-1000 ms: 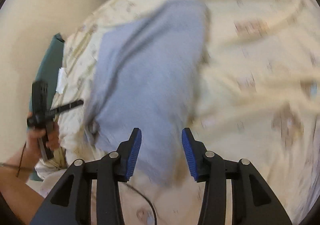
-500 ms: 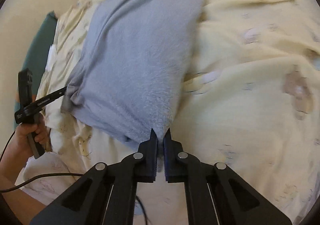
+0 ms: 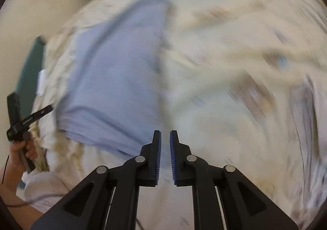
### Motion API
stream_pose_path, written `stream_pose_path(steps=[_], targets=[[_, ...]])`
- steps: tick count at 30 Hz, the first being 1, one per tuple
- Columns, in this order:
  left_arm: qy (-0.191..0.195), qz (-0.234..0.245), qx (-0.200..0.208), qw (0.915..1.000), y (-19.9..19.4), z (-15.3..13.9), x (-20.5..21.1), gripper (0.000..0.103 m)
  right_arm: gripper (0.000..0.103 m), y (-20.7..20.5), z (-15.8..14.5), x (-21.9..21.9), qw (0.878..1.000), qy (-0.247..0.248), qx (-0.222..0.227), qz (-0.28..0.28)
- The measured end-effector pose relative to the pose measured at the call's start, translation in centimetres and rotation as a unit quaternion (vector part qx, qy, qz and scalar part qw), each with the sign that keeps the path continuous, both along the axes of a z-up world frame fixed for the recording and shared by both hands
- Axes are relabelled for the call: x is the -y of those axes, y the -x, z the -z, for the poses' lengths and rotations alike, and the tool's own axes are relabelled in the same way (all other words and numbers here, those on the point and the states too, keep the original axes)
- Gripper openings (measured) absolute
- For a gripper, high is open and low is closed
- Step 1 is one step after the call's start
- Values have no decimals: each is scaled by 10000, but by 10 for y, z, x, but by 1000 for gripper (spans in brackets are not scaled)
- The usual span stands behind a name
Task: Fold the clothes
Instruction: 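Lay the grey shirt flat on the duvet and open both grippers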
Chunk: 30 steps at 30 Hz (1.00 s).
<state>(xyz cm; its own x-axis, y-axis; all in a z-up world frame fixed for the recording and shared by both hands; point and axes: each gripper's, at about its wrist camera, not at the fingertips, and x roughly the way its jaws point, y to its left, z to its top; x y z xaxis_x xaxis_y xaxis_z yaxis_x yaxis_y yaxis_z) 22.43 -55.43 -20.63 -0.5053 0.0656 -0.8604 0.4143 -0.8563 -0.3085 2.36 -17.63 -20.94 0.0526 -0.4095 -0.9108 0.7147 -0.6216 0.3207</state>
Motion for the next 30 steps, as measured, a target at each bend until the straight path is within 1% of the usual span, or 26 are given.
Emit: stream_pose_path(steps=[1, 2, 3, 4, 5, 6, 8, 11, 12, 13, 14, 15, 18, 19, 21, 23, 24, 25, 26, 27, 28, 29, 30], targets=[[-12, 273, 15, 9996, 5, 1, -9, 47, 25, -8, -6, 15, 9994, 54, -104, -331], [-37, 538, 66, 9985, 16, 7, -21, 47, 26, -15, -12, 30, 9975, 108, -208, -662], [-51, 945, 190, 9953, 17, 13, -33, 48, 26, -23, -17, 45, 9944, 161, -312, -992], [75, 1142, 348, 9928, 17, 18, -39, 49, 26, -30, -23, 60, 9901, 208, -416, -1325], [204, 1340, 508, 9895, 16, 23, -46, 49, 26, -42, -19, 72, 9832, 96, -533, -1744], [478, 1558, 692, 9842, 13, 31, -55, 49, 26, -55, -9, 83, 9746, -160, -737, -2108], [955, 1686, 838, 9775, 12, 40, -59, 49, 26, -64, 8, 92, 9698, -444, -810, -2258], [1054, 1603, 969, 9766, 12, 51, -54, 49, 26, -68, 30, 98, 9633, -838, -1002, -2344], [985, 1597, 1018, 9770, 12, 58, -52, 49, 24, -68, 33, 97, 9619, -844, -1044, -2382], [1012, 1671, 1018, 9754, 12, 60, -53, 33, 12, -68, 33, 96, 9616, -778, -1067, -2404], [1039, 1745, 1018, 9739, 12, 62, -54, 16, 8, -69, 30, 94, 9605, -708, -1061, -2472], [1064, 1820, 1016, 9722, 12, 64, -55, 7, 8, -70, 28, 93, 9592, -638, -1051, -2545], [1012, 2151, 885, 9673, 5, 52, -58, 5, 5, -81, 10, 83, 9470, -424, -798, -3082], [1041, 2356, 849, 9625, -1, 47, -60, 5, 5, -87, 7, 79, 9388, -475, -802, -3316], [948, 2662, 900, 9550, -10, 43, -61, 5, 5, -93, 4, 71, 9278, -578, -703, -3619], [1092, 2911, 1071, 9444, -17, 45, -63, 6, 5, -94, 4, 64, 9230, -627, -427, -3773], [1170, 2960, 1130, 9412, -19, 46, -64, 8, 6, -94, 4, 61, 9216, -616, -349, -3816], [1107, 2893, 1132, 9441, -18, 45, -61, 10, 8, -93, 2, 60, 9239, -585, -327, -3766], [1044, 2825, 1136, 9468, -17, 44, -58, 10, 10, -87, 3, 60, 9316, -614, -145, -3579], [975, 2749, 1172, 9493, -15, 42, -55, 16, 10, -84, 5, 61, 9349, -729, -11, -3473], [904, 2676, 1207, 9517, -13, 40, -53, 27, 10, -86, 4, 66, 9352, -773, -29, -3456], [751, 2715, 1151, 9526, -13, 35, -51, 33, 11, -86, 1, 55, 9333, -733, -115, -3515], [601, 2755, 1094, 9532, -13, 30, -49, 37, 11, -88, -2, 53, 9299, -684, -86, -3612]])
